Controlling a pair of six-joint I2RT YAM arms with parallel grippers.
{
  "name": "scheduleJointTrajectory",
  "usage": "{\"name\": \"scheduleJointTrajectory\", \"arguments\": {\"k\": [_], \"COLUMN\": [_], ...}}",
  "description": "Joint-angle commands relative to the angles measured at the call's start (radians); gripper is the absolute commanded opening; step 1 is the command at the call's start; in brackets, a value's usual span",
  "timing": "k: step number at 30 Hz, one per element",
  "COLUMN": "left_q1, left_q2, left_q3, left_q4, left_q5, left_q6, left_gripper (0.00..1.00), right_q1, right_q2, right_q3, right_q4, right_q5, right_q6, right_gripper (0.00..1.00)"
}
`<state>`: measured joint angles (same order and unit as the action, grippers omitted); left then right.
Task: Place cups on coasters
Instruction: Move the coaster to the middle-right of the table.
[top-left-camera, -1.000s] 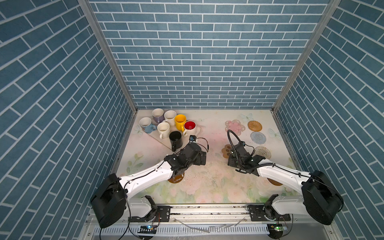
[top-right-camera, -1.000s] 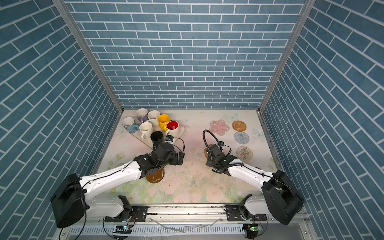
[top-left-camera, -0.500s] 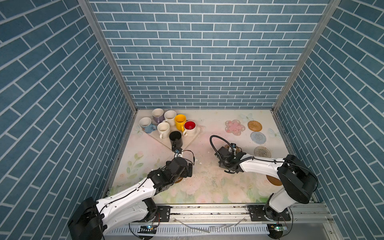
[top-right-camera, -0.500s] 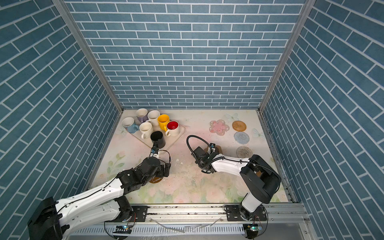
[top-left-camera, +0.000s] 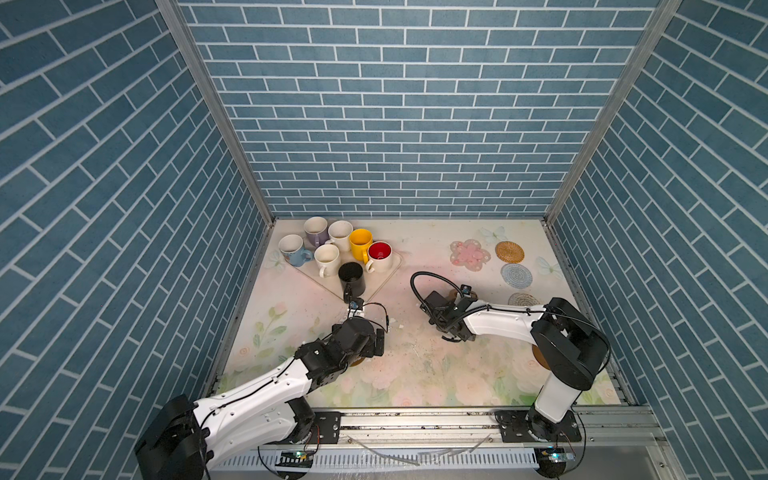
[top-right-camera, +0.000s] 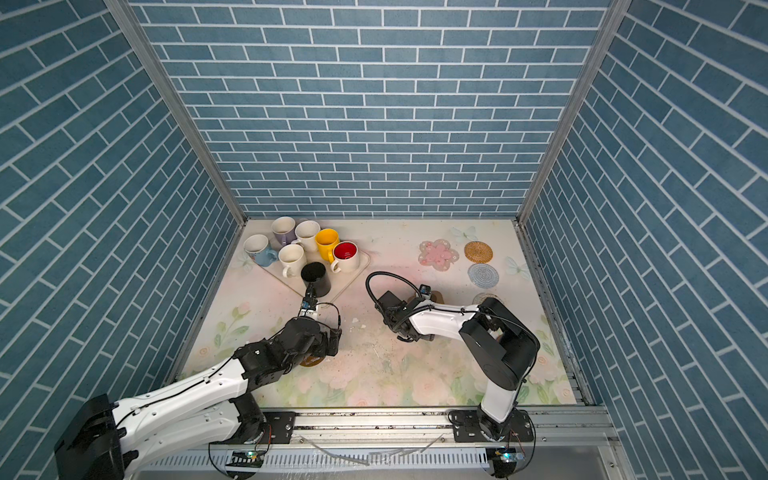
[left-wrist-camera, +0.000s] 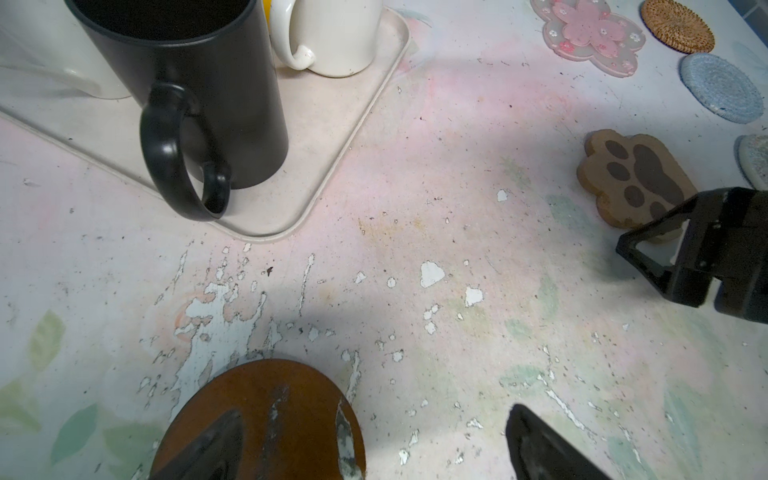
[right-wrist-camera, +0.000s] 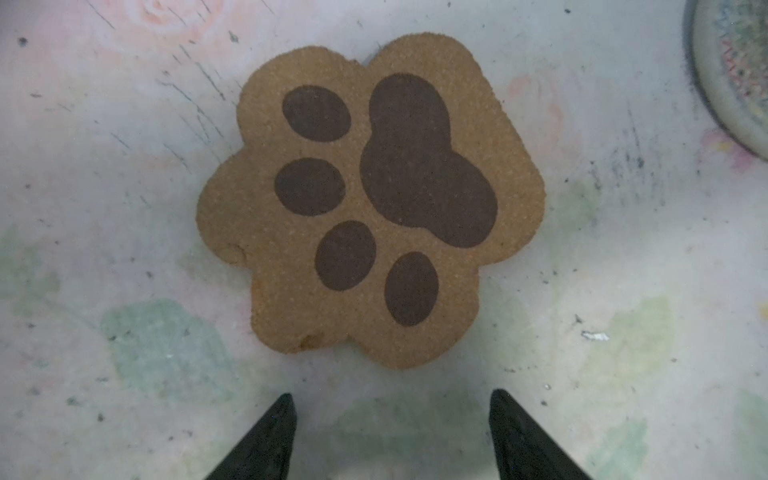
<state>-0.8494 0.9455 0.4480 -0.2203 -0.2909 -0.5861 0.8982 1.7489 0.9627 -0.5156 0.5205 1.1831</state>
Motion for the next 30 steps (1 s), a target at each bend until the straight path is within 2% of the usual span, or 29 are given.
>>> {"name": "scheduleJointTrajectory", "arguments": {"k": [1,13,25,30], "left_q1": [0.005,0.007,0.023,0.081], "left_q2": [0.004,0.058,0.114,0.116], "left_q3": [-0.008,0.008,0.07,0.068], "left_q4": [0.01,0.016,-0.005,-0.014], "left_q5": [0.002,-0.01,-0.001,0.045], "left_q6": [0.013,0.012,0.037,0.036], "left_gripper": [0.99,0.99,0.99,0.99], "right_q1": [-0.009,-0.103,-0.206,-0.239], "right_q2": [0.033,0.05,0.097,0.123], "right_q3": [0.034,0.036,0.064,0.077], "right_q4": [-0.021,0.008,0.086,0.126], "right_q5": [0.014,0.007,-0.025,-0.066], "right_q6": [0.059,0.053,-0.125,-0.216], "right_gripper": [0.75,0.75,0.74,0.74]}}
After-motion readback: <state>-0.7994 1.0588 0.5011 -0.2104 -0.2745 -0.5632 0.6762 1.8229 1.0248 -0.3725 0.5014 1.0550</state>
